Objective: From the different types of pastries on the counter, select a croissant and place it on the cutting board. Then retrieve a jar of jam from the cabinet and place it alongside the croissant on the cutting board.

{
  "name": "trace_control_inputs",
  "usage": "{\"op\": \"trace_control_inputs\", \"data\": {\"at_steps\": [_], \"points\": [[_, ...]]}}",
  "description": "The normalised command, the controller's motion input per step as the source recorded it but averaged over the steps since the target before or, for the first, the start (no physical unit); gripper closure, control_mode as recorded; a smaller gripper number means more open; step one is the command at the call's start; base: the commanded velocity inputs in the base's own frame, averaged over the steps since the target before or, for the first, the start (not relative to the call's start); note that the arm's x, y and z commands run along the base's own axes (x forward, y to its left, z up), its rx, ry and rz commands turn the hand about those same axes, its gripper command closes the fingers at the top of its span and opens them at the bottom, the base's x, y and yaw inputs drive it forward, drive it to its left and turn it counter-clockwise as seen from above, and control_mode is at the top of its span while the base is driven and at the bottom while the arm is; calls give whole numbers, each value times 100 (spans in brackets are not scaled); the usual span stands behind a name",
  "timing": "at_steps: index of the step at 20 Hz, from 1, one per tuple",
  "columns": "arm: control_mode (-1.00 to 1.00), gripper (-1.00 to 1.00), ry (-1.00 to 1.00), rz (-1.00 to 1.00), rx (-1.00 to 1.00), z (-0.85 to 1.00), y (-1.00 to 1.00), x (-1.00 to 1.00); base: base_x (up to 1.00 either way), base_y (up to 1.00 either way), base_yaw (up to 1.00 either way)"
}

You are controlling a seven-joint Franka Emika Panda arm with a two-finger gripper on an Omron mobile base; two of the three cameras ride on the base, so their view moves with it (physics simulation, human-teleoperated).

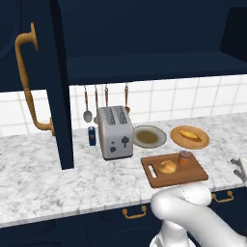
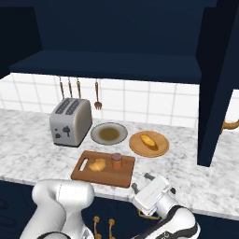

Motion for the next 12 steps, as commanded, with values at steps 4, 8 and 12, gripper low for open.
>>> {"op": "trace_control_inputs", "data": {"at_steps": [4, 8, 12], "points": [[-100, -100, 0, -8, 26, 96, -33, -100, 0, 0, 0], [-100, -100, 1, -7, 25, 82, -22, -100, 0, 0, 0], [-100, -100, 3, -9, 27, 78, -16, -100, 0, 0, 0]]}}
